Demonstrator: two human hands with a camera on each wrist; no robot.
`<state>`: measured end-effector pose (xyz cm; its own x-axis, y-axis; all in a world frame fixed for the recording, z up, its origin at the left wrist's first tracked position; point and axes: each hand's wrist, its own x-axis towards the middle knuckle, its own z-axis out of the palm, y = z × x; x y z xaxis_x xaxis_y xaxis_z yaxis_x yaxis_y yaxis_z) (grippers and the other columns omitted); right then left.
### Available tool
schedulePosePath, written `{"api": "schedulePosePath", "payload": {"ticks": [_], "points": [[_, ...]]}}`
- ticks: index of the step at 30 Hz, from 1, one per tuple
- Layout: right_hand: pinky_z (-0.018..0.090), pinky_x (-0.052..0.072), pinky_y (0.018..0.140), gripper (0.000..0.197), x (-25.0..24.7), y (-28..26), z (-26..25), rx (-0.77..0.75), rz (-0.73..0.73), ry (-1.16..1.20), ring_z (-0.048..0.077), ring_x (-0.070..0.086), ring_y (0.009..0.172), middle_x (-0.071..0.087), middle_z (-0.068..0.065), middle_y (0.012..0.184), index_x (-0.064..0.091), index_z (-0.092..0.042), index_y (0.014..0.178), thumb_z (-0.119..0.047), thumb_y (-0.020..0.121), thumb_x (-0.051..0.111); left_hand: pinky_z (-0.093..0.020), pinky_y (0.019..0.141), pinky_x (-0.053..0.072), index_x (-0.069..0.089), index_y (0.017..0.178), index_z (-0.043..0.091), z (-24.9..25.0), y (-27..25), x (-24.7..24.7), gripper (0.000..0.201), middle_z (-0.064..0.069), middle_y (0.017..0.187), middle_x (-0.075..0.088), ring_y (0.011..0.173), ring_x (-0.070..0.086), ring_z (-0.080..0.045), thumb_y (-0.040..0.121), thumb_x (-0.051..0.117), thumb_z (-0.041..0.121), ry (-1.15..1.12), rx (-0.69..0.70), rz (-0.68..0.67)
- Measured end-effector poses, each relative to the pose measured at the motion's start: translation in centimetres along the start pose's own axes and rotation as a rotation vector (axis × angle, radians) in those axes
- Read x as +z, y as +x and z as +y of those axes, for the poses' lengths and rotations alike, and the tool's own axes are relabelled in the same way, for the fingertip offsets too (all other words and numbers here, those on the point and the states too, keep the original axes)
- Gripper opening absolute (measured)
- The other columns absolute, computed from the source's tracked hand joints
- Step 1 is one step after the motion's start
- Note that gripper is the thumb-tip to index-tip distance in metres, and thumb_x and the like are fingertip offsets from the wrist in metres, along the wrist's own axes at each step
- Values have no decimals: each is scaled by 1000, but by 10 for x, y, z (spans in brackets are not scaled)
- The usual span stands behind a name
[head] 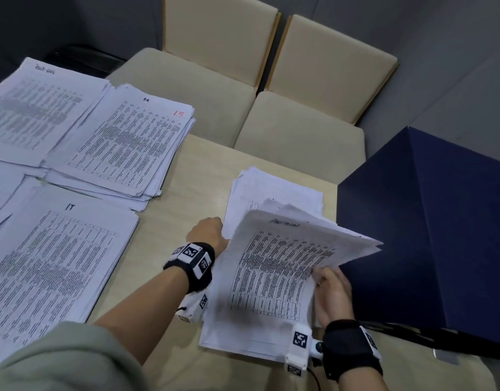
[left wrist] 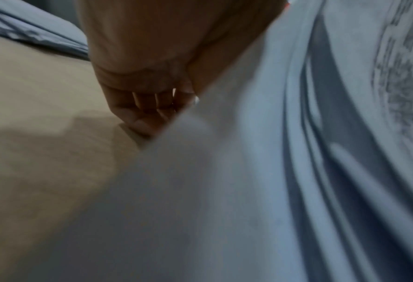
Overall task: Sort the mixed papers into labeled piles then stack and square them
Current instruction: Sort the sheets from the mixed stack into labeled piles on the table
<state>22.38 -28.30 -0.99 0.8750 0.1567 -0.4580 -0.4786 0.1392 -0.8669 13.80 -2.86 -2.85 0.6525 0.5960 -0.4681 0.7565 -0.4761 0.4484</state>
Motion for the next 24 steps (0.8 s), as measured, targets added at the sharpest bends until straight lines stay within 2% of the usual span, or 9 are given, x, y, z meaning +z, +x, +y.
{"api": "schedulePosePath", "payload": {"ticks": [2,4,6,8,10,14,19,22,24], "points": [[42,43,94,29,-3,2,1,20,6,-5,27,52,90,55,10,79,51,-11,70,11,88,51,-27,62,41,59,83,15,-9,2,-1,14,-2,84,63,71,55,-23,81,64,27,-69,-39,23],[37,47,84,26,-3,2,-1,38,21,-10,26,57,84,58,10,78,52,-8,72,12,88,49,-25,56,39,60,74,17,-15,2,-4,17,1,75,63,68,58,-22,75,71,30,-126,-49,73],[35,48,78,24,0,1,-1,48,32,-11,23,60,80,60,11,80,53,-7,74,12,88,49,-26,57,38,58,72,18,-15,1,-6,18,2,74,61,70,58,-21,73,72,28,-158,2,157],[34,46,77,22,2,1,-1,46,69,-17,23,58,80,59,11,80,54,-6,75,12,86,48,-26,62,39,63,77,14,-8,0,-7,7,-1,80,65,76,58,-22,76,67,20,-179,106,188],[29,43,70,26,3,-2,-1,40,116,-13,20,54,72,54,7,72,50,-7,71,14,85,45,-27,71,43,68,90,8,5,-3,-7,13,-7,93,68,86,59,-25,82,59,11,-144,153,131],[27,40,63,28,-4,-7,-3,43,137,-7,15,52,61,52,0,59,46,-9,68,13,85,41,-37,87,53,65,105,3,19,0,-5,22,-13,109,65,99,62,-30,88,57,14,-27,89,15],[33,41,71,25,-19,0,10,94,160,28,24,51,74,50,8,72,46,-8,66,13,79,44,-33,89,49,55,117,-2,29,1,1,30,-18,118,59,110,59,-32,88,58,8,34,22,-14],[35,39,79,26,-24,4,17,106,171,96,25,48,83,49,7,75,45,-11,66,12,78,44,-32,80,53,66,105,0,30,-1,4,26,-16,109,67,98,64,-31,86,49,0,-17,44,-61],[35,40,80,27,-25,3,17,128,152,120,25,49,80,48,7,75,42,-12,66,12,79,43,-32,72,52,70,88,2,31,-2,6,26,-16,91,69,89,64,-33,84,45,-3,-38,103,-89]]}}
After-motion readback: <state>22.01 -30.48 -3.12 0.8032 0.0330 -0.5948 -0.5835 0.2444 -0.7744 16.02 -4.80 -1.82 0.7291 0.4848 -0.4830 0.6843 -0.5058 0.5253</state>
